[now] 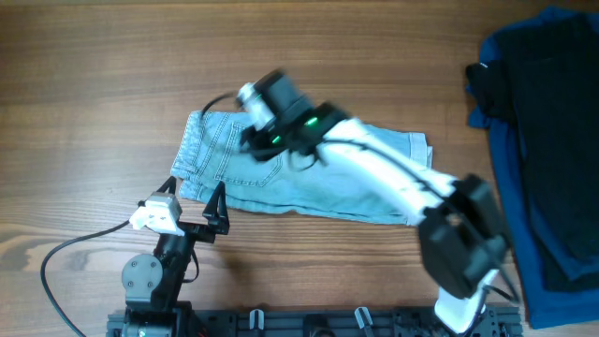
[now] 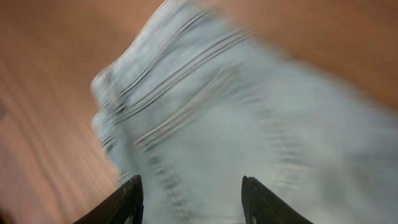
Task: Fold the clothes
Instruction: 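Pull the denim shorts left onto the table center and release, then lower both grippers onto the shorts' left and right edges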
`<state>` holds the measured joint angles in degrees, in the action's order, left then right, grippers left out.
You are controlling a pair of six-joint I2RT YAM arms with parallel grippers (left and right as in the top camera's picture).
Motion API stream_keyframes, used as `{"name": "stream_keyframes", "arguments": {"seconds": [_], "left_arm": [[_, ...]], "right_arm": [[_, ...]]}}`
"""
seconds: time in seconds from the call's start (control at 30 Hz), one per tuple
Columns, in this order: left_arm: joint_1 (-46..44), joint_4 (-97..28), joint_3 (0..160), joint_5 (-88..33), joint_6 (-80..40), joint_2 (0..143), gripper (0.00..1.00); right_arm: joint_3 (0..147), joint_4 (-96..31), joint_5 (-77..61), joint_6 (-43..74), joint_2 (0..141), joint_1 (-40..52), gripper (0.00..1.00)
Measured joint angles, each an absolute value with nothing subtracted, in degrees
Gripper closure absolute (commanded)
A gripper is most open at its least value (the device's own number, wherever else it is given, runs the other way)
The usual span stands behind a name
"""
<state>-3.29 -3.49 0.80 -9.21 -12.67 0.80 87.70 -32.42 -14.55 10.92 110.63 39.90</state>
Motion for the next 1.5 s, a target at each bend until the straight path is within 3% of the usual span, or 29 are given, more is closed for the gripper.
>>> {"name": "stream_keyframes", "arguments": {"seconds": [0.2,0.47,0.8,0.93,1.17,1.23,1.3,1.43,1.5], "left_arm": [[-3.3,-3.5,0.8,-9.2,-12.7,0.8,0.00],[-3.3,-3.5,0.8,-9.2,-12.7,0.8,0.00],[-3.3,-3.4,0.8,-9.2,-12.7,0.8,0.00],[-3.3,-2.6,1.2,-11.1,-13.2,0.8,0.00],[-3.3,-24.8,23.5,-11.1,-14.0,8.8,0.00],[-3.3,-35.1,35.4,-10.0,-13.4,17.9,0.00],[-3.3,-48.0,48.2,-8.8,-12.5,30.7,0.00],[-3.3,-56.7,62.5,-7.9,-11.9,49.2,0.00],[-3.3,-56.6,65.9,-7.9,-11.8,56.8,0.64]], "right_arm": [[88.0,-42.0,-13.4,11.4,105.0,25.7,0.44],[88.1,-54.2,-11.0,10.2,104.9,13.7,0.40],[88.1,-68.1,-5.8,9.6,104.9,9.9,0.37],[88.1,-70.0,-5.2,9.6,104.9,9.9,0.42],[88.1,-73.3,-4.9,9.6,104.9,9.9,0.44],[88.1,-73.8,-5.0,9.6,104.9,9.9,0.52],[88.1,-74.8,-5.4,9.4,104.8,9.9,0.53],[88.1,-75.6,-5.6,9.4,103.6,9.9,0.60],[88.1,-75.8,-5.6,9.1,102.5,9.9,0.86]]}}
